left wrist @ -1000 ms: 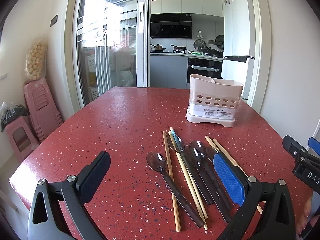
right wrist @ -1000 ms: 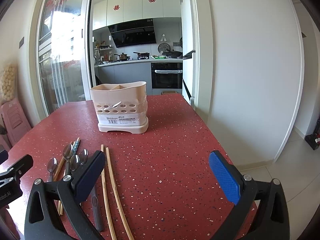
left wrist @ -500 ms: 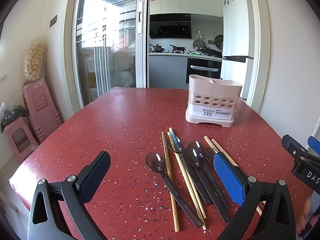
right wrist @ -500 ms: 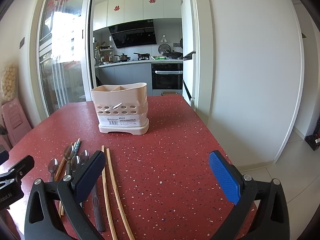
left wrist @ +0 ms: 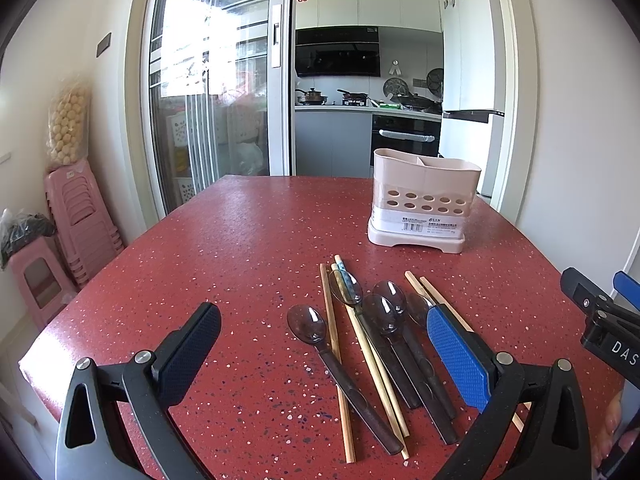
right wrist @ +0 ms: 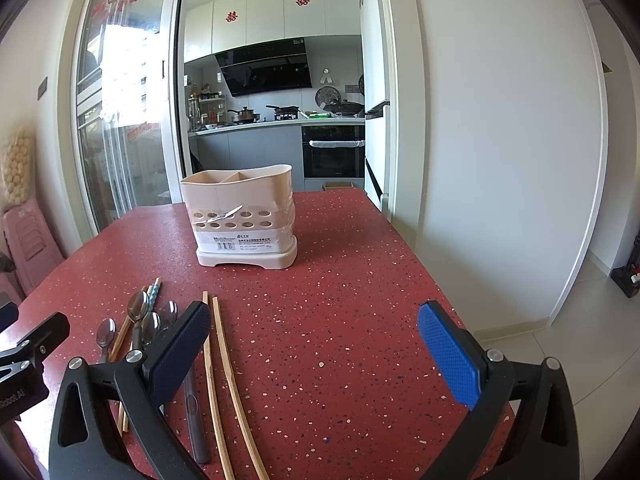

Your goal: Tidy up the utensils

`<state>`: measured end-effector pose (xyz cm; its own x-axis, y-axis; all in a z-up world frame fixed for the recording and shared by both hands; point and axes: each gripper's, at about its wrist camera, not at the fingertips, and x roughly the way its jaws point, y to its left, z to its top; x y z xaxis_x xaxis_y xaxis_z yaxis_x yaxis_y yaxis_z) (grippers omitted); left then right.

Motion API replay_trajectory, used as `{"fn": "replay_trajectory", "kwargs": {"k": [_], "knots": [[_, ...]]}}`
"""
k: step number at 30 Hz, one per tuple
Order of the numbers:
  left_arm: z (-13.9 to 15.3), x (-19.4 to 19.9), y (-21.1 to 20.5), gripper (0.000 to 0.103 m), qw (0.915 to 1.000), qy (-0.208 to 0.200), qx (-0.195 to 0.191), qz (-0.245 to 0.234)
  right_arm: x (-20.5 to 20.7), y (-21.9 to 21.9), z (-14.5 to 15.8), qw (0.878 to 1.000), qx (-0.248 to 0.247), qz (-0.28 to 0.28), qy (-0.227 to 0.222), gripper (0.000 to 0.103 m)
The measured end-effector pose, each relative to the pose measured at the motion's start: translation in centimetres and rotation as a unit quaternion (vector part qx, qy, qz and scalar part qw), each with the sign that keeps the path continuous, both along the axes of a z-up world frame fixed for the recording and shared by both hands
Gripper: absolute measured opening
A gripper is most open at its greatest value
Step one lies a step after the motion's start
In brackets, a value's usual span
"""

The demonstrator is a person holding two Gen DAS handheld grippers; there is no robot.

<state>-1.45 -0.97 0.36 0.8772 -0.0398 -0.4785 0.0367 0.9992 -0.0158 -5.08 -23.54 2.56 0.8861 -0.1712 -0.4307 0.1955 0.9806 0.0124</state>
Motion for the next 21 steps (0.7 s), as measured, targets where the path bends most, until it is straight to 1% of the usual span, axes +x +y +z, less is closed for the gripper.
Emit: {"fn": "replay_trajectory", "kwargs": {"k": [21], "knots": [[0.06,-0.05,0.03,0.103,1.0,0.0,-0.001,0.0,-0.21,-0.01,-0.03,1.0,0.003,0.0,0.003,0.103]]}}
